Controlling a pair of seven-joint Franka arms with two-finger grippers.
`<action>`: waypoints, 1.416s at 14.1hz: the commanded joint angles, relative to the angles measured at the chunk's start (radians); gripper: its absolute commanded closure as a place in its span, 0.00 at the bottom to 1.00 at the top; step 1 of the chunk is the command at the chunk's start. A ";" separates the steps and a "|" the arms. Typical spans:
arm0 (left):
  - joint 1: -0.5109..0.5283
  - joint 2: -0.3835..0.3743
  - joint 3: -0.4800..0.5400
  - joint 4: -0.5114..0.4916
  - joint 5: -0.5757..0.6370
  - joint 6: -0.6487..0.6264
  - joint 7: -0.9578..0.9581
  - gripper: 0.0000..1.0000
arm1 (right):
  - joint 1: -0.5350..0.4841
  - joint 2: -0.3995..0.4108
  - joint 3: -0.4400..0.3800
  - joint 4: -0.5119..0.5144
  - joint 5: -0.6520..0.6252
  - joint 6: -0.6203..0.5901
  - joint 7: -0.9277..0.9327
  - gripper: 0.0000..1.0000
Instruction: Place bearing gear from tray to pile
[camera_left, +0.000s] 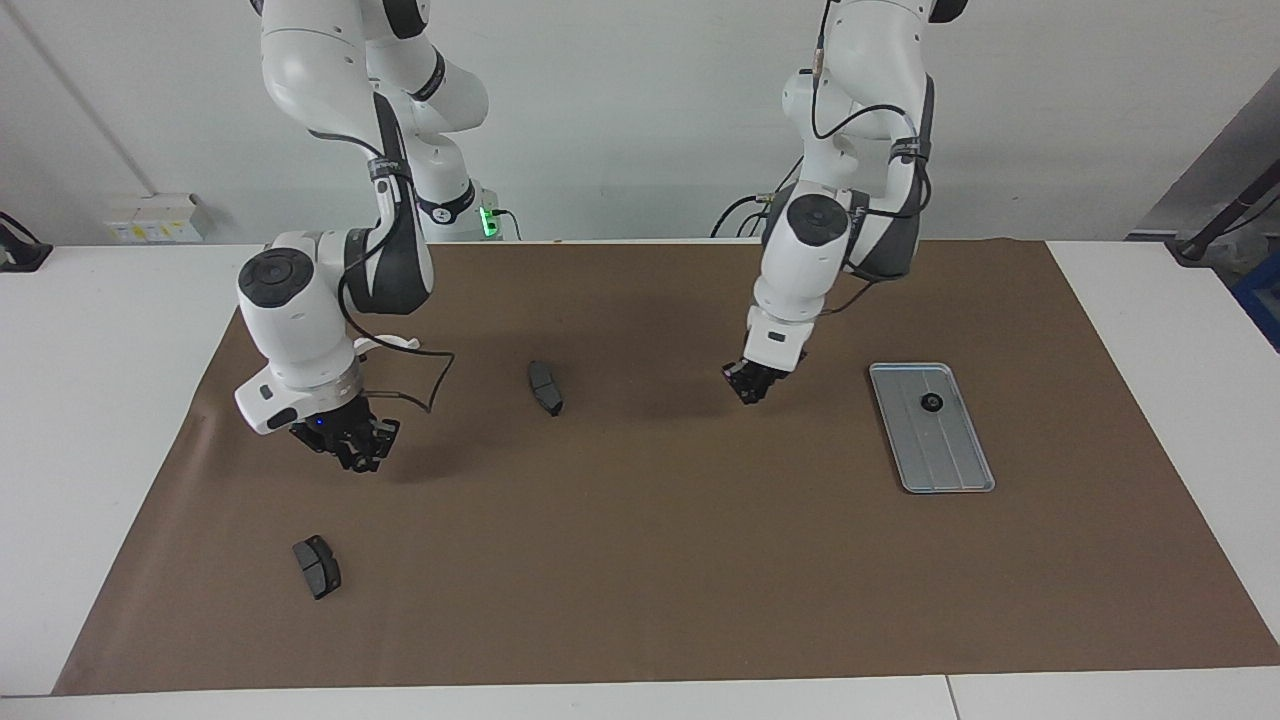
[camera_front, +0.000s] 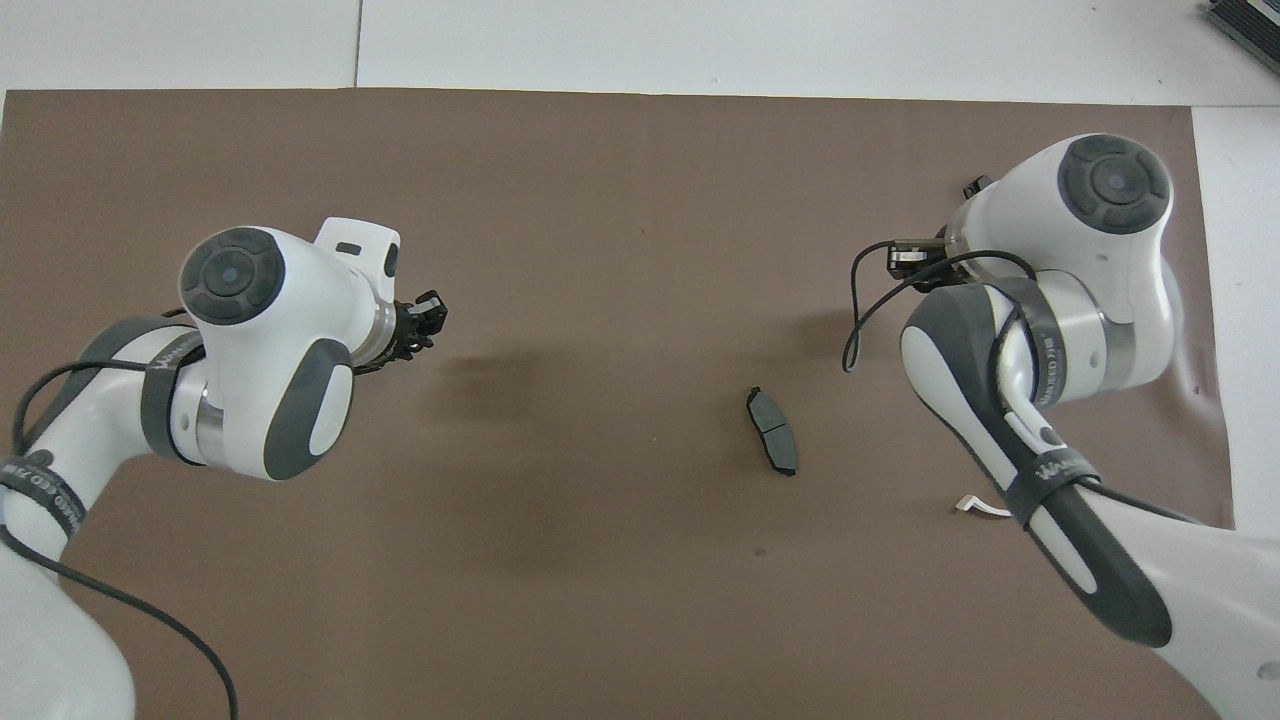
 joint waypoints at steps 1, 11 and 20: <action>-0.101 0.082 0.018 0.104 0.010 -0.006 -0.009 0.83 | -0.030 0.023 0.017 -0.036 0.044 0.061 -0.038 1.00; -0.167 0.174 0.001 0.192 -0.035 0.081 -0.010 0.25 | -0.037 0.071 0.017 -0.033 0.087 0.122 -0.040 0.00; 0.087 0.104 0.010 0.233 -0.033 -0.170 0.159 0.22 | 0.031 -0.124 0.045 0.072 0.087 -0.198 0.058 0.00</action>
